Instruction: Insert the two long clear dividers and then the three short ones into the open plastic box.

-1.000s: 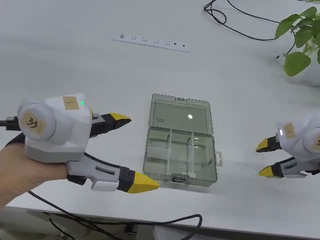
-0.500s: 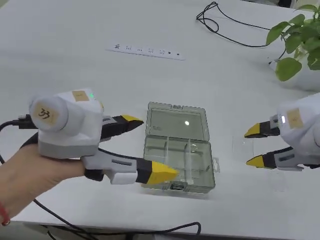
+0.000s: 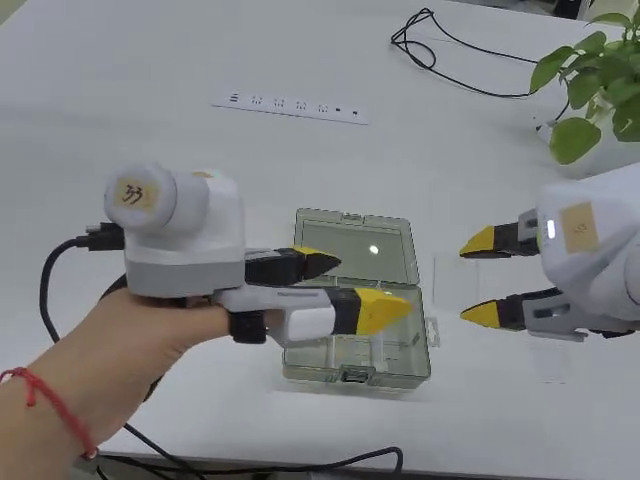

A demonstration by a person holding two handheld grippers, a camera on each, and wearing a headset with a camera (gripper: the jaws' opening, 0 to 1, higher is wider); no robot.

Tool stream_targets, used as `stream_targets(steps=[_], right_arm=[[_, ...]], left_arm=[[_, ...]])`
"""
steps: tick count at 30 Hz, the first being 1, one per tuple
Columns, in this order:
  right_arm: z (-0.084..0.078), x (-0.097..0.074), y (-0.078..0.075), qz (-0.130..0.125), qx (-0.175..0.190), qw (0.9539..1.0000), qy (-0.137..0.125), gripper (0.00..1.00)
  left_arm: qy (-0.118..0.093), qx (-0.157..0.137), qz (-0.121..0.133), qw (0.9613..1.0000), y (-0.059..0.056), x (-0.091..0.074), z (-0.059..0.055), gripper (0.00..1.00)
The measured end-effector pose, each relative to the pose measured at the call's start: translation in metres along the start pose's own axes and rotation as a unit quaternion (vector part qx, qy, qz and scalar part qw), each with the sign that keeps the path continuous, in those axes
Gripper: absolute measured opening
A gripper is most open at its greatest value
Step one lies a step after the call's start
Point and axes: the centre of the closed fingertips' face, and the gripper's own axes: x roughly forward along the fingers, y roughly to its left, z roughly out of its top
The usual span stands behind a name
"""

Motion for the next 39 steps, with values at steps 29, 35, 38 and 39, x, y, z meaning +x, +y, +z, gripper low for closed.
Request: stream_targets(steps=[29,35,38,39], right_arm=[[0.049,-0.011,0.012,-0.010,-0.019,0.9994,-0.029,0.33],[0.050,-0.011,0.014,-0.010,-0.022,0.9993,-0.027,0.33],[0.050,-0.011,0.014,-0.011,-0.023,0.9993,-0.026,0.33],[0.050,-0.011,0.014,-0.011,-0.023,0.9993,-0.026,0.33]], left_arm=[[0.008,-0.107,-0.047,0.9930,-0.027,0.018,-0.009,0.11],[0.008,-0.113,-0.052,0.9923,-0.029,0.018,-0.010,0.05],[0.010,-0.113,-0.055,0.9920,-0.030,0.018,-0.011,0.02],[0.010,-0.114,-0.057,0.9918,-0.031,0.018,-0.010,0.00]])
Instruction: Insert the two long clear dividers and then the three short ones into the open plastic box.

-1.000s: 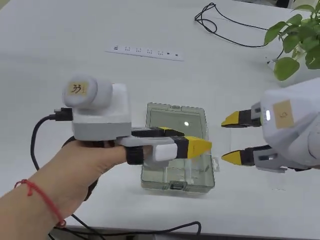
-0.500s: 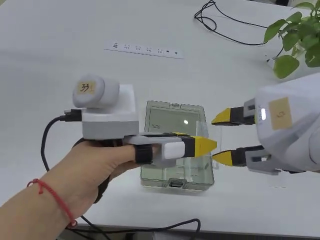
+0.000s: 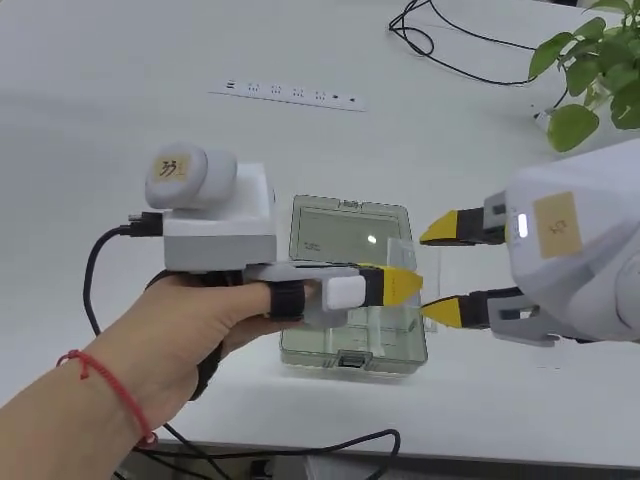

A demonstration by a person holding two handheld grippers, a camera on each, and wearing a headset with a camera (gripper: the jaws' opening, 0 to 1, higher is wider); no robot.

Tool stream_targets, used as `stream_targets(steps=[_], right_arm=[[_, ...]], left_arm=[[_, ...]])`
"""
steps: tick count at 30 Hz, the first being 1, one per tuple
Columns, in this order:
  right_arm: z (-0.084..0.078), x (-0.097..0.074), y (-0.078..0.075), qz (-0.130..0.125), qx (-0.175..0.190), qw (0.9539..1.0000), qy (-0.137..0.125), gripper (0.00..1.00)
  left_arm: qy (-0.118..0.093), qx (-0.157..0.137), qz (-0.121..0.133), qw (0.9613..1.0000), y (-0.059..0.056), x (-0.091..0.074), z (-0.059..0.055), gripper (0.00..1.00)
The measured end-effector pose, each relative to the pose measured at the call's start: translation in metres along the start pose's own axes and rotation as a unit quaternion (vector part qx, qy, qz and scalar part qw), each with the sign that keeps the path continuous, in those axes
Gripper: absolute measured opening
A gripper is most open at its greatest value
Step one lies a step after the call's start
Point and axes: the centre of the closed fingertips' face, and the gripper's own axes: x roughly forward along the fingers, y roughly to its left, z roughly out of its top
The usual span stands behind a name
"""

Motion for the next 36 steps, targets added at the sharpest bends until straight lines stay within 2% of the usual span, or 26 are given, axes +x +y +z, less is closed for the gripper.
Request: stream_targets(steps=[17,20,24,27,28,29,30,32,33,34,35,36], right_arm=[[0.003,0.000,-0.001,-0.006,-0.006,1.0000,-0.003,0.34],[0.005,-0.003,-0.004,-0.006,0.001,0.9999,-0.012,0.35],[0.011,-0.013,-0.010,0.011,0.046,0.9976,-0.050,0.35],[0.008,-0.019,-0.016,0.024,0.062,0.9958,-0.062,0.34],[0.009,-0.021,-0.016,0.037,0.079,0.9934,-0.075,0.33],[0.011,-0.023,-0.017,0.045,0.089,0.9916,-0.083,0.32],[0.012,-0.024,-0.017,0.055,0.098,0.9894,-0.092,0.30],[0.016,-0.029,-0.016,0.083,0.119,0.9832,-0.111,0.27],[0.016,-0.030,-0.016,0.094,0.124,0.9811,-0.115,0.25],[0.017,-0.031,-0.015,0.109,0.126,0.9783,-0.123,0.24],[0.018,-0.032,-0.015,0.117,0.133,0.9760,-0.126,0.23],[0.018,-0.033,-0.014,0.131,0.140,0.9731,-0.128,0.22]], left_arm=[[-0.009,-0.022,-0.002,0.9997,0.000,-0.003,0.001,0.00],[-0.005,-0.004,0.004,1.0000,0.002,-0.005,0.000,0.00],[0.005,0.047,0.005,0.9989,0.000,-0.009,-0.002,0.00],[0.012,0.103,0.000,0.9946,-0.004,-0.010,-0.003,0.00],[0.013,0.119,-0.005,0.9928,-0.006,-0.010,-0.003,0.00],[0.014,0.148,-0.012,0.9888,-0.009,-0.011,-0.003,0.00],[0.015,0.165,-0.015,0.9861,-0.011,-0.011,-0.004,0.00],[0.018,0.207,-0.020,0.9779,-0.012,-0.012,-0.005,0.00],[0.022,0.235,-0.024,0.9714,-0.014,-0.012,-0.007,0.00],[0.021,0.252,-0.028,0.9671,-0.015,-0.012,-0.007,0.00],[0.019,0.263,-0.034,0.9639,-0.018,-0.013,-0.007,0.00],[0.021,0.267,-0.036,0.9628,-0.018,-0.013,-0.008,0.00]])
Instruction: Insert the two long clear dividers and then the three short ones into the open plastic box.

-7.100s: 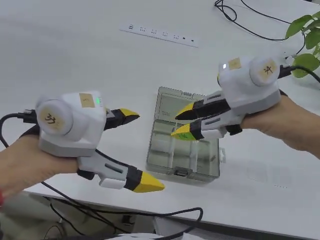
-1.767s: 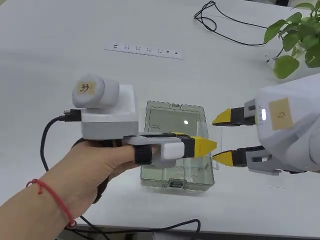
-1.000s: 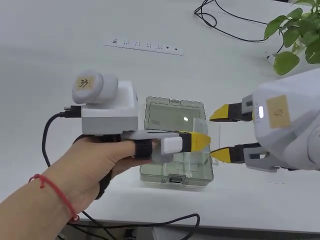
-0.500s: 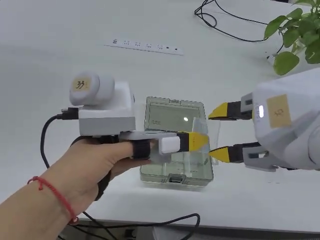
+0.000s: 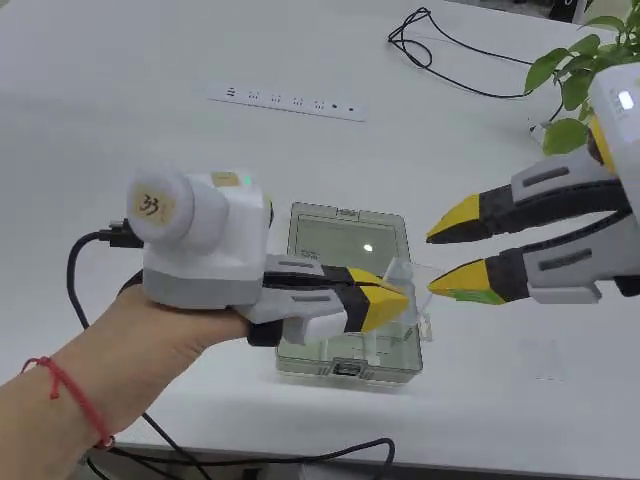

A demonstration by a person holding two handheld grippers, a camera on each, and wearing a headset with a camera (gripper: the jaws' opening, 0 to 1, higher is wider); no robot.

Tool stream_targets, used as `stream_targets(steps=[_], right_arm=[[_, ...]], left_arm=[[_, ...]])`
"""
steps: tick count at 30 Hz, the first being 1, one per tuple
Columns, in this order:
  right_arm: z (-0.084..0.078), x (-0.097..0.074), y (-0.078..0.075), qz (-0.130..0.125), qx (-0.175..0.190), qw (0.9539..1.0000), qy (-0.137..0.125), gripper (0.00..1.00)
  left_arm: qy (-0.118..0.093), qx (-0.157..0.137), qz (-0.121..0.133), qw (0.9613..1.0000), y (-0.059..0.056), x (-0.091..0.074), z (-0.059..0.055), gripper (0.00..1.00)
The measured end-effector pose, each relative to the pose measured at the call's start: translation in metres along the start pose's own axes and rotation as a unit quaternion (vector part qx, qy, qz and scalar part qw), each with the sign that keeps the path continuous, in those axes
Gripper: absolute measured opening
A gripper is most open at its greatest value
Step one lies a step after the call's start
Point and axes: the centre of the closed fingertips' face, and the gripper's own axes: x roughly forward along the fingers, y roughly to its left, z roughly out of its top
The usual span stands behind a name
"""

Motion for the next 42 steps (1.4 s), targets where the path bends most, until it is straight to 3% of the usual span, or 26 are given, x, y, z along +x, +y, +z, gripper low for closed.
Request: stream_targets(steps=[5,9,20,27,42], right_arm=[[0.001,0.003,0.014,0.058,0.011,0.9982,0.003,0.16],[0.000,0.007,0.022,0.091,0.005,0.9957,0.014,0.13],[0.000,0.015,0.040,0.144,-0.008,0.9891,0.031,0.07],[-0.003,0.016,0.043,0.154,-0.014,0.9874,0.034,0.03],[-0.003,0.022,0.044,0.146,-0.025,0.9883,0.038,0.03]], left_arm=[[0.001,0.062,-0.016,0.9979,-0.005,-0.001,0.001,0.00],[0.006,0.091,-0.033,0.9953,-0.012,-0.001,-0.001,0.00],[0.000,0.101,-0.055,0.9933,-0.020,-0.001,-0.001,0.00],[-0.004,0.108,-0.057,0.9925,-0.023,-0.002,0.000,0.00],[0.001,0.106,-0.047,0.9933,-0.022,-0.003,-0.005,0.00]])
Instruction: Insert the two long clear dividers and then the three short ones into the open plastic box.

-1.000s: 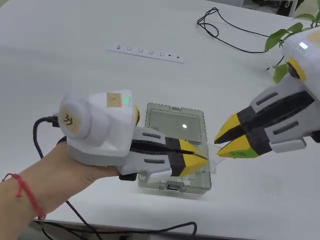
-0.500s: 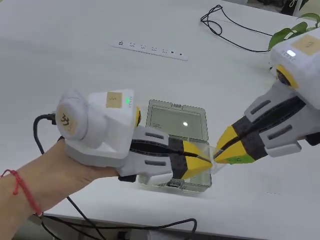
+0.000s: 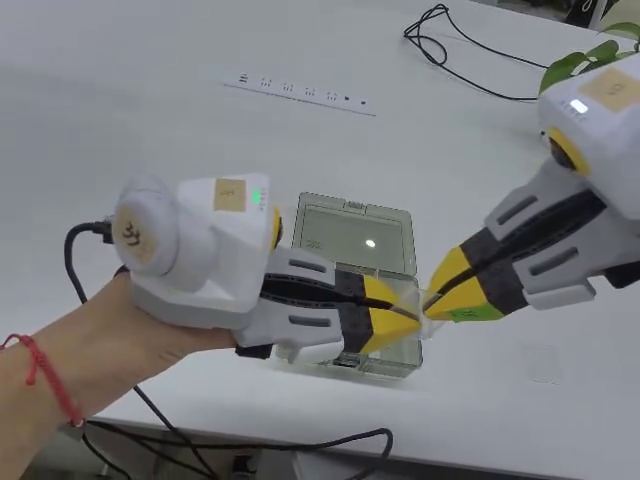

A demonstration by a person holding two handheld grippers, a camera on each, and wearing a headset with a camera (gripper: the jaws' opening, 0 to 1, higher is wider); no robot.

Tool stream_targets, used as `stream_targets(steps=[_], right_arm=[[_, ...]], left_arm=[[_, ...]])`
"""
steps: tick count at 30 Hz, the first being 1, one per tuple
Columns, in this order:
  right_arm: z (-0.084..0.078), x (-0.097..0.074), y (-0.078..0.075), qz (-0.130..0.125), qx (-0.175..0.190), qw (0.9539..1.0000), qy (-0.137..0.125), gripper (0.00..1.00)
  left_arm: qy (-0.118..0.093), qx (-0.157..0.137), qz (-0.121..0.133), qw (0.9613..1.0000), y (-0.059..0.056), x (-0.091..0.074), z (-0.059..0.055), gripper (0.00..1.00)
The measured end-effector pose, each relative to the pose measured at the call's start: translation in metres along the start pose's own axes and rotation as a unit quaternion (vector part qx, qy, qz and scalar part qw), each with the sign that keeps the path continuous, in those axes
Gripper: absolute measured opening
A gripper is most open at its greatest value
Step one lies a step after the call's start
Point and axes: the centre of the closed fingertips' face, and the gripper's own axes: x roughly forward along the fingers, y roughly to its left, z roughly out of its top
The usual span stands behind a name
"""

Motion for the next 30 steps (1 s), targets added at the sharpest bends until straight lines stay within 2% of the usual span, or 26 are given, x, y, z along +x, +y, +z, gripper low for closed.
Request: stream_targets(steps=[5,14,18,23,30], right_arm=[[-0.001,0.001,-0.001,-0.003,-0.002,1.0000,0.003,0.03],[0.001,0.002,-0.005,-0.010,0.000,0.9999,0.002,0.03],[0.000,0.003,-0.005,-0.014,-0.002,0.9999,0.006,0.03],[-0.002,0.002,-0.009,-0.023,0.000,0.9997,0.007,0.03],[-0.004,0.001,-0.016,-0.037,0.006,0.9993,0.009,0.03]], left_arm=[[0.006,-0.001,0.002,1.0000,-0.001,0.000,-0.004,0.01],[0.009,-0.007,0.018,0.9998,0.004,-0.006,-0.008,0.09],[0.023,-0.007,0.027,0.9994,0.007,-0.009,-0.016,0.12],[0.023,-0.012,0.043,0.9988,0.012,-0.016,-0.019,0.18],[0.034,-0.018,0.067,0.9970,0.021,-0.026,-0.027,0.26]])
